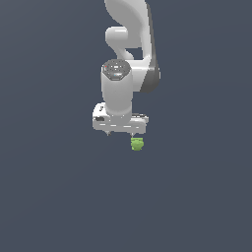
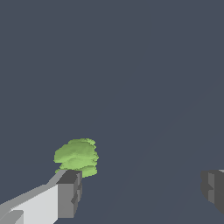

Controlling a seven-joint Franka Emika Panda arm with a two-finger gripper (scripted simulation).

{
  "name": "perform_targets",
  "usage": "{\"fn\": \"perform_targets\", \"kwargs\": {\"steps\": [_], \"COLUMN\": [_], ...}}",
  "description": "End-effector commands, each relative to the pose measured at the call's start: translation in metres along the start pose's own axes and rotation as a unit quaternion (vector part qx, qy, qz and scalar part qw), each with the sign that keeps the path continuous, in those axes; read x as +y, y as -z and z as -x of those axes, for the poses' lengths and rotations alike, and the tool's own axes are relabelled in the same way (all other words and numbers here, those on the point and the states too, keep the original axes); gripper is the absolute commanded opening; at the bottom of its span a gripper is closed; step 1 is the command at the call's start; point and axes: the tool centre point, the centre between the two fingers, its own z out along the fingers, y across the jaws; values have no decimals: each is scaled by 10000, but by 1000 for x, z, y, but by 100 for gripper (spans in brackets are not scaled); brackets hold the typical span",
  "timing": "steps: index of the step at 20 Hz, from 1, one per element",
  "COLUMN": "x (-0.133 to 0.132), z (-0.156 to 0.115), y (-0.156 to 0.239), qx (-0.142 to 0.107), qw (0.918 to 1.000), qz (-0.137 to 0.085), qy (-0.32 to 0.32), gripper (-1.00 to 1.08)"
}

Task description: Pick up the object and move it to a goal position.

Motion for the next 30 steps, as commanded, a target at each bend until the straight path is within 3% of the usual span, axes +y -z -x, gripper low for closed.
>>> {"fn": "perform_targets", "kwargs": {"steps": [1,9,16,22,30], "x": [0,27,27,7,-47], "z": [0,-1,0,4,21], "y": [0,-2,-3,-17,-54], "qx": [0,-37,-36,-7,67], "qw": [10000,9999,9999,9998,9992], "qz": [0,156,159,135,49], "qy": [0,17,25,124,393], "gripper": [100,100,100,100,100]}}
